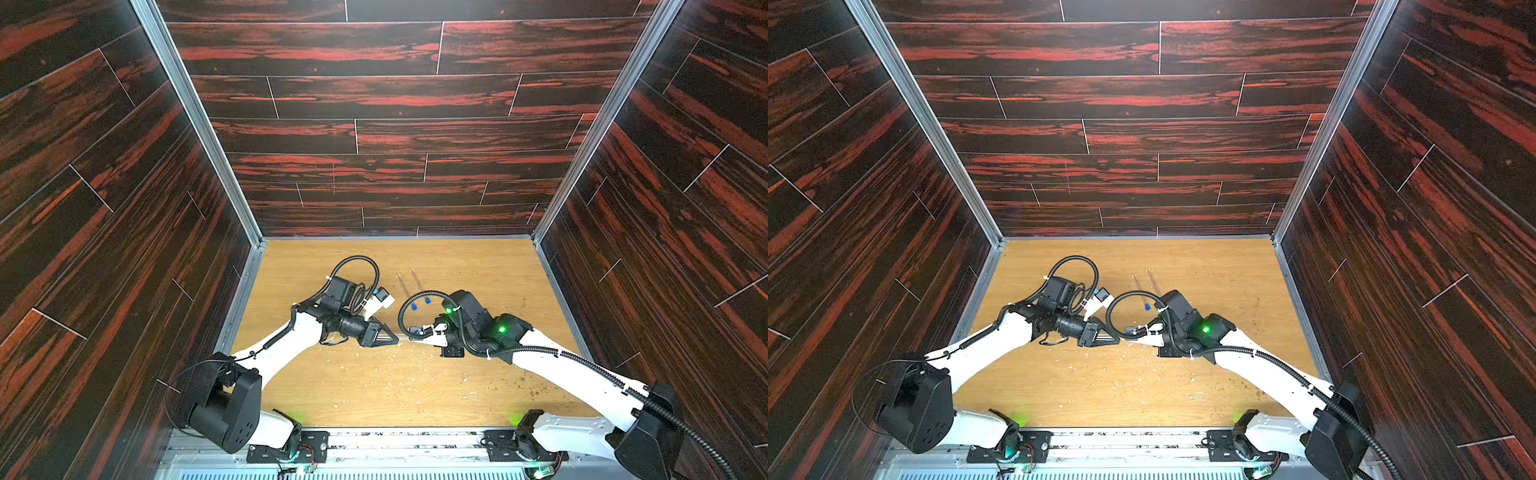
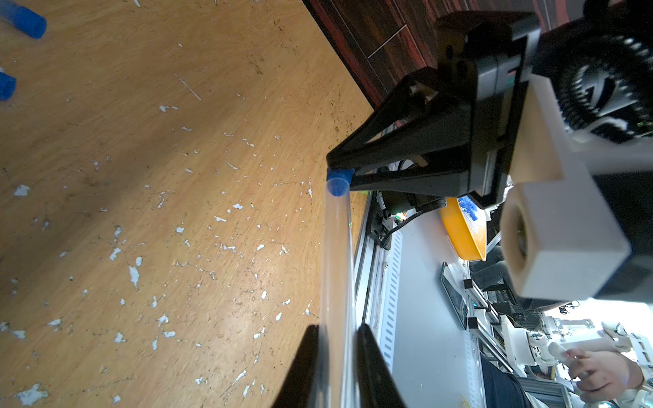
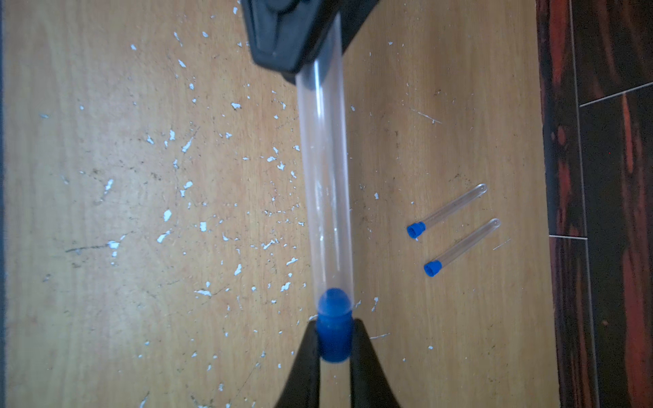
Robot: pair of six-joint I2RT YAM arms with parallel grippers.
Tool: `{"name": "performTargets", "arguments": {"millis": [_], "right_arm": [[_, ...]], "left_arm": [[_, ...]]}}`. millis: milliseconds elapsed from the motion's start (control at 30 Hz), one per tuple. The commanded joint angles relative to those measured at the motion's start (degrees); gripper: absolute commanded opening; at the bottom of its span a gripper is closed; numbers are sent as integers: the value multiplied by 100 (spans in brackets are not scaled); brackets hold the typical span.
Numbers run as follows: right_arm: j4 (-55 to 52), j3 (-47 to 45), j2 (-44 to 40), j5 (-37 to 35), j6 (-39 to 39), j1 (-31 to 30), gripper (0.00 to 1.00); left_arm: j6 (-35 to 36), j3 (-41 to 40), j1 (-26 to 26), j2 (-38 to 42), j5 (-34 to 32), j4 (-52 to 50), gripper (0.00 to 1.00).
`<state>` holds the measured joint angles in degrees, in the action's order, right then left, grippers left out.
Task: Insert stoppers into test tubes
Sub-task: Insert the stopper into the test tube.
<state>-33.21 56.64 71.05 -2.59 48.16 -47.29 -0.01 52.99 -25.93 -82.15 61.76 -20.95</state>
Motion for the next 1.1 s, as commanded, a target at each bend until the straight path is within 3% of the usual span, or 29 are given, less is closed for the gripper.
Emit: {"name": "performTargets", "arguments": {"millis": [0,567,667,867,1067], "right_arm": [[979,347,77,815,-184,-175,12],[1310,427,247,901,-61,-325,12],[1248,380,227,876,-28,-326,20],[659,190,-65,753,131,-219,52],[93,267,-578,1424,-427,370,60]], "left_arm": [[168,141,-202,72,422,179,2],[230,168,-211,130,610,170,3],[220,168,-215,146,575,153,3],[339,115,-170,243,406,-10,3],[335,54,244,459,389,-23,3]]}}
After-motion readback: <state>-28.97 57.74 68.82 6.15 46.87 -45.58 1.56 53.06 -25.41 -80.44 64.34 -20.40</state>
